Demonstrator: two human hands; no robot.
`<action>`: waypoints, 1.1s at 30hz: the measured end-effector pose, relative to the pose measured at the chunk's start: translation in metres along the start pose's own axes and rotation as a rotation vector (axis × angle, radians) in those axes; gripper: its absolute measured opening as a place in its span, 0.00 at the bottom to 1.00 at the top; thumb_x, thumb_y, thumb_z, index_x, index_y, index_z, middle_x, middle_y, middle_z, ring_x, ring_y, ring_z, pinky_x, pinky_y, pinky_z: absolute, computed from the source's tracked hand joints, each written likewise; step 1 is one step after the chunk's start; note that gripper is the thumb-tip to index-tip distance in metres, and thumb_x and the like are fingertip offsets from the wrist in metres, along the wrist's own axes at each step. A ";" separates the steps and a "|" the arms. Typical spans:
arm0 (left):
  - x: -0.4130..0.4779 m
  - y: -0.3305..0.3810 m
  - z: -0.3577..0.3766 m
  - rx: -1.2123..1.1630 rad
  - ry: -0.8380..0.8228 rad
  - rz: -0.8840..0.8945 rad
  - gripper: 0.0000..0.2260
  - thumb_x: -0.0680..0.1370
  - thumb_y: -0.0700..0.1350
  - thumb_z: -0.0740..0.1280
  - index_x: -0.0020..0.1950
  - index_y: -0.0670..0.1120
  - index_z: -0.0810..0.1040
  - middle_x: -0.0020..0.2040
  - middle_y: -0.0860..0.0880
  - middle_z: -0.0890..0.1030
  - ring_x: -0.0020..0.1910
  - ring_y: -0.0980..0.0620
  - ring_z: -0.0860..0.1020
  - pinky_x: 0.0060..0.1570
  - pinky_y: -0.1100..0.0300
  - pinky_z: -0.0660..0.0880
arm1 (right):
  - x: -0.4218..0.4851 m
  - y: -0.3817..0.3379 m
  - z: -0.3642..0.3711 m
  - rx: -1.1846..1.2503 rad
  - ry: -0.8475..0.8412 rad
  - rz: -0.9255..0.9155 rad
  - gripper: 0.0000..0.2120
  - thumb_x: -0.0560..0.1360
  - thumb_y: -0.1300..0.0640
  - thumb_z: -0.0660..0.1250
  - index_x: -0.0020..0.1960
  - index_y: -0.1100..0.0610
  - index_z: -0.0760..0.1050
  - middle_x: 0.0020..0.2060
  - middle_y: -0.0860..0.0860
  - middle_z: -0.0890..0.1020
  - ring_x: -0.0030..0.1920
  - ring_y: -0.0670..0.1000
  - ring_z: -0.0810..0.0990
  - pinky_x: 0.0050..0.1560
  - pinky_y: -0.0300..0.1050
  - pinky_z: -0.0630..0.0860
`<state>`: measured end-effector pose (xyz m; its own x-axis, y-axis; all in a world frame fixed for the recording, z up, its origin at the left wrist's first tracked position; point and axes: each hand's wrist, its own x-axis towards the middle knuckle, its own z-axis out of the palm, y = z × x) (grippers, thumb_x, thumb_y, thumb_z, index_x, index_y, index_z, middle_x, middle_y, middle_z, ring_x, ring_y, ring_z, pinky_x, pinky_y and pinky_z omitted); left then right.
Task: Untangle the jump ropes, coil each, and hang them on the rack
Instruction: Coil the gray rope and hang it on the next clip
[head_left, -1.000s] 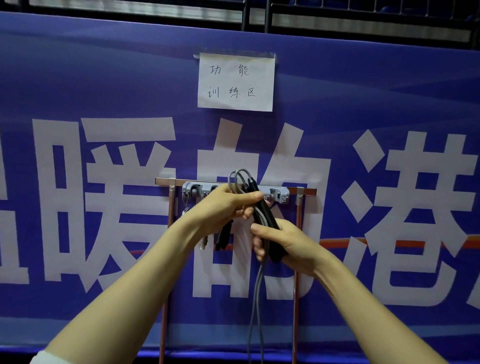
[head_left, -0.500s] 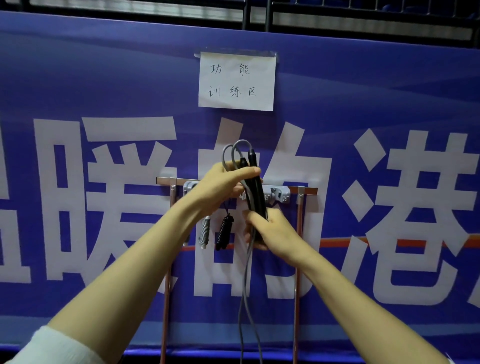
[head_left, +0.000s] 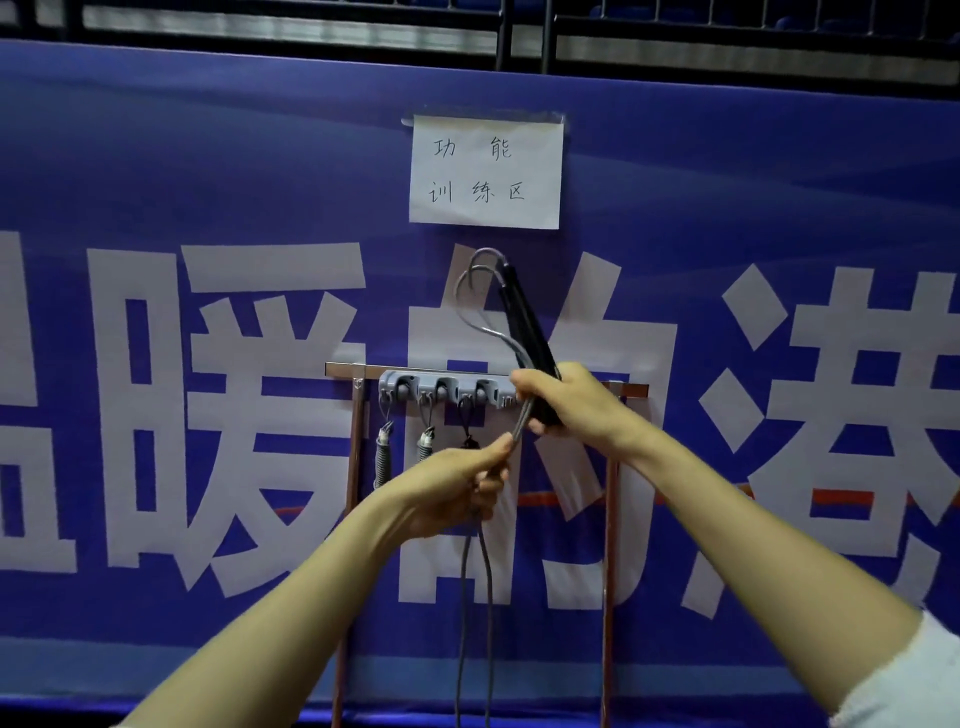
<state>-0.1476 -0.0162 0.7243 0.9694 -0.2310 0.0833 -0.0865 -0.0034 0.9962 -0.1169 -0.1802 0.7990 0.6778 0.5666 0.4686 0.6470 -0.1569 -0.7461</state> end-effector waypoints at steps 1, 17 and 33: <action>0.000 -0.002 -0.001 0.050 -0.025 -0.016 0.15 0.74 0.59 0.66 0.37 0.48 0.72 0.30 0.52 0.63 0.30 0.55 0.62 0.39 0.62 0.66 | -0.002 -0.004 -0.001 -0.011 -0.077 -0.004 0.11 0.80 0.56 0.61 0.41 0.61 0.72 0.27 0.52 0.72 0.24 0.44 0.71 0.27 0.33 0.68; 0.011 0.061 -0.023 1.013 -0.161 -0.053 0.11 0.77 0.48 0.70 0.50 0.41 0.83 0.39 0.46 0.76 0.32 0.57 0.69 0.33 0.67 0.68 | -0.030 0.003 0.022 -1.036 -0.731 0.273 0.22 0.78 0.53 0.60 0.67 0.62 0.59 0.40 0.54 0.79 0.35 0.50 0.75 0.34 0.43 0.70; 0.004 -0.002 0.031 0.388 0.465 0.611 0.05 0.79 0.41 0.66 0.54 0.42 0.78 0.45 0.52 0.82 0.44 0.58 0.80 0.46 0.66 0.76 | 0.008 0.026 0.002 -1.007 0.128 0.077 0.13 0.81 0.54 0.60 0.59 0.62 0.63 0.49 0.60 0.80 0.46 0.61 0.79 0.38 0.52 0.71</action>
<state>-0.1505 -0.0470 0.7223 0.7155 0.1211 0.6880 -0.6141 -0.3606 0.7021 -0.0954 -0.1784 0.7823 0.7243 0.4440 0.5274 0.5530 -0.8310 -0.0599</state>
